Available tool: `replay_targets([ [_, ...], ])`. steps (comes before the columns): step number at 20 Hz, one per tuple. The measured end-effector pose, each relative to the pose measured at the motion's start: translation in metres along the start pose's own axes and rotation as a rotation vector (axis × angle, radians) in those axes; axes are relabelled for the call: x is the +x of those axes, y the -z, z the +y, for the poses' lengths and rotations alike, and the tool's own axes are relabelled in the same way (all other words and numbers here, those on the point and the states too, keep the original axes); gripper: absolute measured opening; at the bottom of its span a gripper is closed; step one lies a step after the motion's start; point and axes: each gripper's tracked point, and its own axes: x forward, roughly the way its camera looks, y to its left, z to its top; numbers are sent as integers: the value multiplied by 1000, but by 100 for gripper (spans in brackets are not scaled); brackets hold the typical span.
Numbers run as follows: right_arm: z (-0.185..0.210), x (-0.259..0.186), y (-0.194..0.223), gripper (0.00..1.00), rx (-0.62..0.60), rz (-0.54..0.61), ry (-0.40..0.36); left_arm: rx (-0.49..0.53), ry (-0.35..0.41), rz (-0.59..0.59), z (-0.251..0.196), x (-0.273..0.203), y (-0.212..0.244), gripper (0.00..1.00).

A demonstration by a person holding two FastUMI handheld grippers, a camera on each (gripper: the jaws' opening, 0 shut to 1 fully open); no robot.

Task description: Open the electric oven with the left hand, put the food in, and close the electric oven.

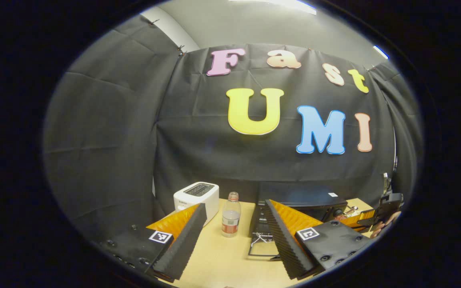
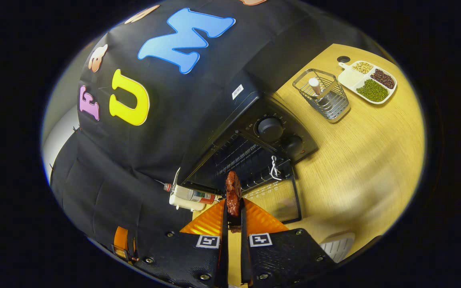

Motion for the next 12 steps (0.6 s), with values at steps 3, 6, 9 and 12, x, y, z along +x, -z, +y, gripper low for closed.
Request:
replay_targets([
  [3,7,24,-3,12,7,-38,-3,2,6,15,5,13,7,97],
  [6,17,45,-6,12,23,-87,-19,-1,14,39,15,23,14,100],
  [9,23,64,-9,13,28,-122,-23,14,21,49,20,33,14,100],
  [12,22,84,-11,13,9,-161,-10,28,34,65,26,45,19,100],
])
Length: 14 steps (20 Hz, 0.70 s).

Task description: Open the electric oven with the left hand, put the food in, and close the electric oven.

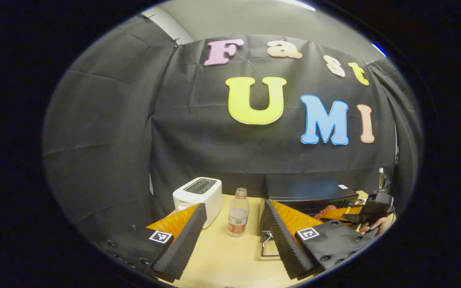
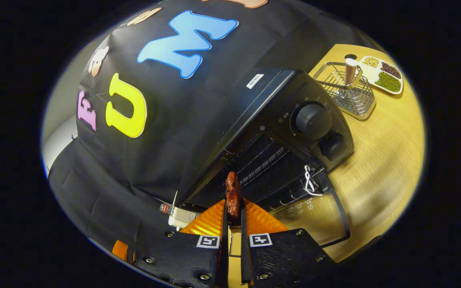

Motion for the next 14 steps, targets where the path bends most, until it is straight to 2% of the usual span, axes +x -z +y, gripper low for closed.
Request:
replay_targets([
  [5,4,27,-11,12,34,-52,-23,18,-2,31,6,10,7,97],
  [6,3,32,-13,13,22,-58,-19,20,3,39,5,13,8,91],
  [9,-3,39,-13,12,11,-59,-5,34,14,49,1,18,9,91],
  [10,-6,40,-12,12,6,-59,-4,40,12,47,1,19,8,100],
  [14,-19,43,-17,14,-48,-78,53,37,16,51,-4,21,9,100],
])
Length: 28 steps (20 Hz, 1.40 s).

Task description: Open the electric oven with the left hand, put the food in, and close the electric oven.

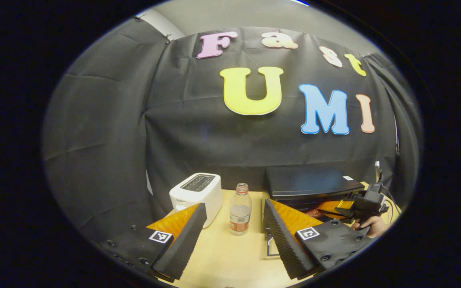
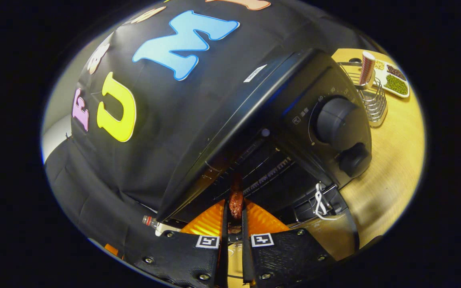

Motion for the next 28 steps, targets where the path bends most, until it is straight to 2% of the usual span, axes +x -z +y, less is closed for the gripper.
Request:
replay_targets([
  [2,-9,-1,0,18,-28,3,37,-2,-9,-1,1,1,-1,100],
  [3,-16,0,0,23,-44,12,66,-3,-14,-1,2,1,-1,95],
  [4,-22,-4,3,26,-62,22,90,-2,-19,1,4,1,1,96],
  [6,-28,-8,2,37,-89,38,114,3,-21,5,3,-1,1,98],
  [7,-24,-11,2,43,-104,34,103,4,-29,-1,4,-2,-2,99],
  [8,-25,-16,-3,55,-127,25,107,1,-37,-6,5,-3,-3,100],
  [10,-24,-28,-14,97,-188,-3,114,-9,-48,-3,3,-6,-1,100],
  [17,-13,-95,-28,98,-401,-32,89,-5,-11,-3,-38,-25,9,100],
  [20,-4,-131,-42,98,-468,-76,72,-15,24,11,-62,-35,19,100],
  [21,-1,-143,-49,98,-488,-98,68,-20,41,18,-72,-37,24,97],
  [23,2,-167,-59,98,-525,-137,64,-18,69,37,-90,-41,35,100],
  [25,4,-192,-69,98,-565,-176,67,-13,95,61,-105,-44,49,91],
  [27,5,-214,-78,98,-597,-211,69,-7,123,88,-120,-46,65,100],
  [28,5,-224,-84,98,-611,-230,73,1,135,109,-128,-46,75,99],
])
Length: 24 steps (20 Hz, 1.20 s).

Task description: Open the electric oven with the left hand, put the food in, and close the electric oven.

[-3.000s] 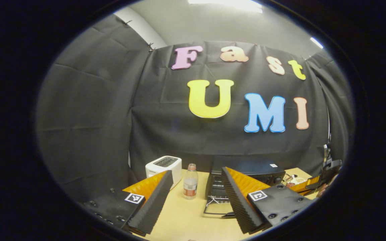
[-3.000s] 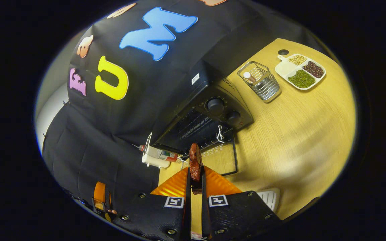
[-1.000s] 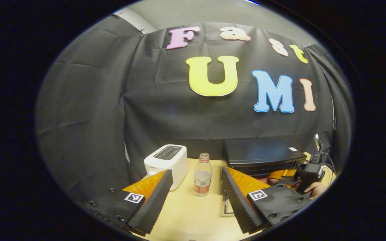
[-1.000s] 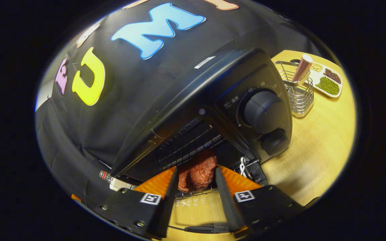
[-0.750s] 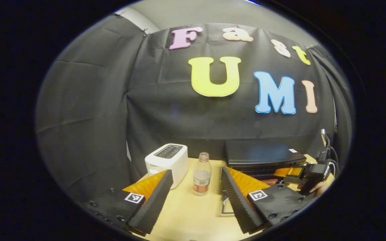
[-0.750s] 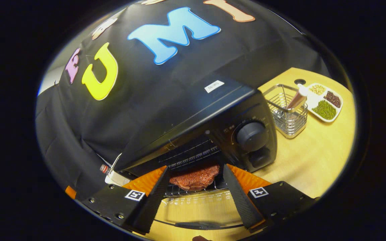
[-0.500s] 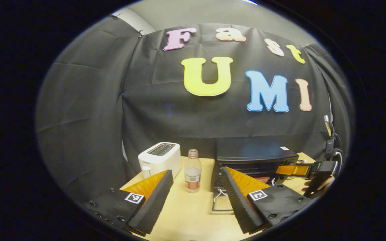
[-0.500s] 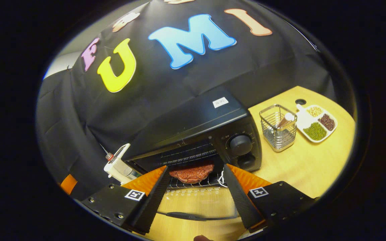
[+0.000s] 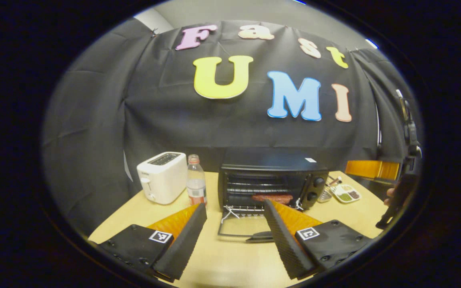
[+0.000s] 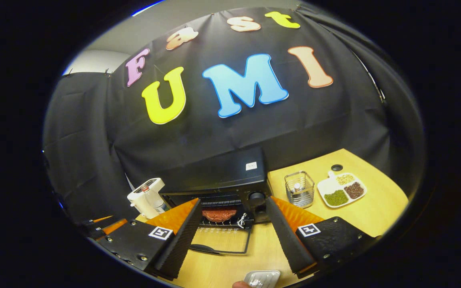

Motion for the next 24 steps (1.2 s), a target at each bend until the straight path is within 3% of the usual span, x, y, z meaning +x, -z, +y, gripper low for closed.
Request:
replay_targets([
  [10,-50,-67,-33,98,-187,-111,148,7,151,246,-72,26,94,97],
  [15,-72,-86,-37,98,-195,-123,206,-39,191,389,-94,46,139,98],
  [24,-94,-108,-37,98,-224,-108,287,36,153,537,-89,84,185,98],
])
